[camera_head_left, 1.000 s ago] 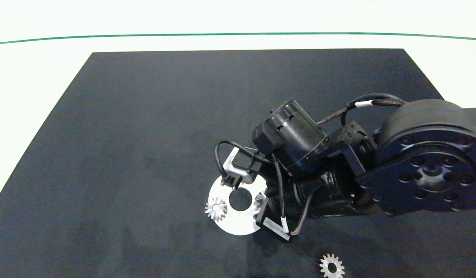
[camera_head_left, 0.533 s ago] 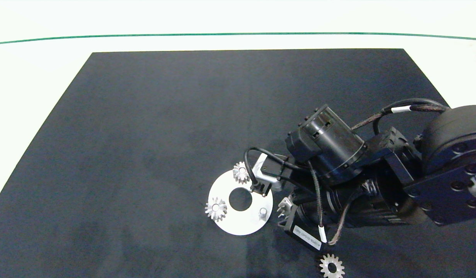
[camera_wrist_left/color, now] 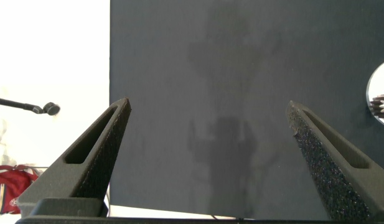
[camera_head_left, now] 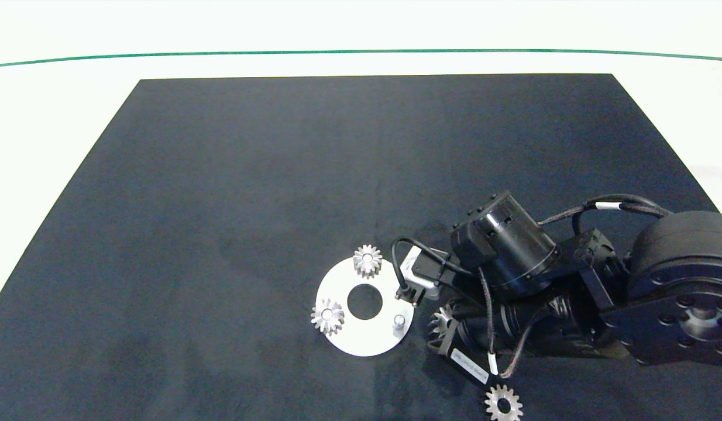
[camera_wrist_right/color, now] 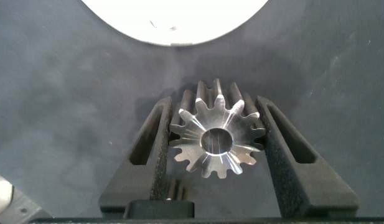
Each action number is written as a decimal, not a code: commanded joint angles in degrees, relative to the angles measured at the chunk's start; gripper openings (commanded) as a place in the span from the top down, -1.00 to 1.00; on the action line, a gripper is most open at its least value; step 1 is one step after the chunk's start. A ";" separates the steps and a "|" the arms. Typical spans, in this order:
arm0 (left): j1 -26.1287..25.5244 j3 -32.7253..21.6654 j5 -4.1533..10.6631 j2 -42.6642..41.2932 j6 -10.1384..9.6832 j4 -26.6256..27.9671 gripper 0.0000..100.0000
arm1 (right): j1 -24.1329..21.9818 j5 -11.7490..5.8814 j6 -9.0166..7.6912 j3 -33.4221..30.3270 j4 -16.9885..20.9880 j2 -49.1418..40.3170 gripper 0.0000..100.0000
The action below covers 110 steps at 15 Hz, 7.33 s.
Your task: Remove an incorrectly installed larger gear and replace it with the correct smaller gear
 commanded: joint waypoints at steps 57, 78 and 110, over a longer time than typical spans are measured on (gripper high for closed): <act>0.02 0.07 -0.04 0.00 0.03 0.19 -1.00 | 2.13 0.35 -0.19 22.97 -7.13 -9.68 -0.13; -0.16 0.42 -0.04 0.27 0.03 0.19 -1.00 | 5.56 -0.09 -0.89 20.95 -6.95 -13.64 0.50; -0.24 0.51 -0.04 0.36 0.12 0.19 -1.00 | 5.73 -0.44 -0.54 -10.34 2.54 4.38 0.50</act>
